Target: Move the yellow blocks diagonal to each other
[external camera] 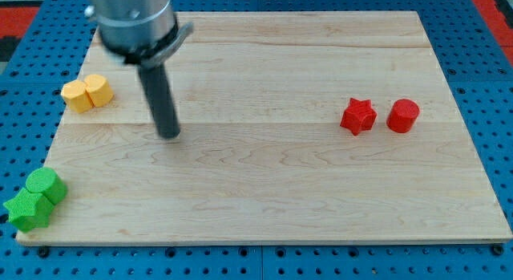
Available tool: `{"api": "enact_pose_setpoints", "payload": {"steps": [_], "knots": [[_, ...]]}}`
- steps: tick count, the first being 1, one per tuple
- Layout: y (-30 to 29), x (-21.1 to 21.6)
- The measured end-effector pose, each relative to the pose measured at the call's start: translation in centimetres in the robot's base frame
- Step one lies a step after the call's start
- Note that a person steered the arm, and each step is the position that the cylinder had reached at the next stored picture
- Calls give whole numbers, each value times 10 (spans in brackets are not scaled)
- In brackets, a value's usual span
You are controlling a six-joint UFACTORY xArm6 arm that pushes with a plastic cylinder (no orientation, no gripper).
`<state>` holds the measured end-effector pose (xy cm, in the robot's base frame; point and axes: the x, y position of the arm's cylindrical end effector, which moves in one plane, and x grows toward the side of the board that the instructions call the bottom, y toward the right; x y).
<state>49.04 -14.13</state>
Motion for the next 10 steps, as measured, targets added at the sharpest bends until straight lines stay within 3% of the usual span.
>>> {"api": "enact_pose_setpoints", "payload": {"steps": [1, 2, 5, 8, 10], "knots": [[-98, 18], [-163, 4], [-143, -74], [-51, -117], [-55, -190]]}}
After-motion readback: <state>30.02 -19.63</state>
